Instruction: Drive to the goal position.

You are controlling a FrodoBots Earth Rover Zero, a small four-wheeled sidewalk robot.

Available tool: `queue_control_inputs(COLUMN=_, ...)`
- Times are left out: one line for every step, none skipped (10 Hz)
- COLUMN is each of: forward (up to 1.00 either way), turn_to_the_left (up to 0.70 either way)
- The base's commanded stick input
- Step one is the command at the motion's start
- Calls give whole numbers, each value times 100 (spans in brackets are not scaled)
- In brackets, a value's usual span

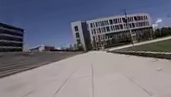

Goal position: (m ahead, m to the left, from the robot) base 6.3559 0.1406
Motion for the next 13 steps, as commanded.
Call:
queue_control_inputs(forward=70, turn_to_the_left=0)
queue_control_inputs(forward=70, turn_to_the_left=0)
queue_control_inputs(forward=70, turn_to_the_left=0)
queue_control_inputs(forward=70, turn_to_the_left=0)
queue_control_inputs(forward=70, turn_to_the_left=0)
queue_control_inputs(forward=70, turn_to_the_left=0)
queue_control_inputs(forward=70, turn_to_the_left=0)
queue_control_inputs(forward=70, turn_to_the_left=0)
queue_control_inputs(forward=70, turn_to_the_left=0)
queue_control_inputs(forward=70, turn_to_the_left=0)
queue_control_inputs(forward=70, turn_to_the_left=0)
queue_control_inputs(forward=70, turn_to_the_left=0)
queue_control_inputs(forward=70, turn_to_the_left=0)
